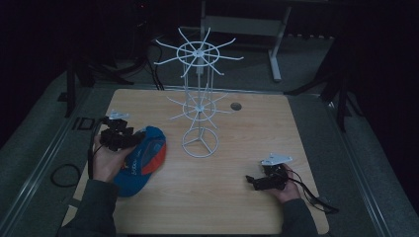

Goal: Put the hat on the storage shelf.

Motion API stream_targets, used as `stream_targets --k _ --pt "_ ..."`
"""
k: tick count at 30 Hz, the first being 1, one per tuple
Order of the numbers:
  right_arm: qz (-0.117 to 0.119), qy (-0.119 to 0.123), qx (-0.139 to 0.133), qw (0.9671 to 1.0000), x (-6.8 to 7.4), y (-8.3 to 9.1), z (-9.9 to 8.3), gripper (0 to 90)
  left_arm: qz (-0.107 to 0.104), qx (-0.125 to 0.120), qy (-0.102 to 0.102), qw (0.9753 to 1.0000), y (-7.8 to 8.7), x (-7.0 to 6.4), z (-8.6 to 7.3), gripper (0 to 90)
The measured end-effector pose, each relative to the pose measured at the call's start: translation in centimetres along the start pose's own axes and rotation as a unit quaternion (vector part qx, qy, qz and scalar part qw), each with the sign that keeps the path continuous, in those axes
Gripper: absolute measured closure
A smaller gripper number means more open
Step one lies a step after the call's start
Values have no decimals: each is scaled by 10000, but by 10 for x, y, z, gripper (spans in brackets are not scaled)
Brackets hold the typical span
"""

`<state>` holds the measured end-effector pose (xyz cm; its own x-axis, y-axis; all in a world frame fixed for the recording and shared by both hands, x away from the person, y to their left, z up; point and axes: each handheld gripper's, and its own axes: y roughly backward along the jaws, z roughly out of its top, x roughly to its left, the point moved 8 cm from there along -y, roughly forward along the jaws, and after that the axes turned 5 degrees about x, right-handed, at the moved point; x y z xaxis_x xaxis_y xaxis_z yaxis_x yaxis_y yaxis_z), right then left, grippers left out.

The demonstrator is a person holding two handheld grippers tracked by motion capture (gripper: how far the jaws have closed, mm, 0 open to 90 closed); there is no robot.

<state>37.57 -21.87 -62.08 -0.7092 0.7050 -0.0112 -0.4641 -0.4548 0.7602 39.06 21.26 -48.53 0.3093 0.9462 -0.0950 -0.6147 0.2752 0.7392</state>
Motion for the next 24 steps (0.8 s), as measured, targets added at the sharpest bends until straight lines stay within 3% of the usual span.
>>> stream_targets --k 6,24 --pt "-2 5 -2 10000 0 0 0 104 -34 -216 20 9998 8 -1 2 488" --pt "-2 5 -1 10000 0 0 0 104 61 285 -267 9992 -9 -4 -8 464"
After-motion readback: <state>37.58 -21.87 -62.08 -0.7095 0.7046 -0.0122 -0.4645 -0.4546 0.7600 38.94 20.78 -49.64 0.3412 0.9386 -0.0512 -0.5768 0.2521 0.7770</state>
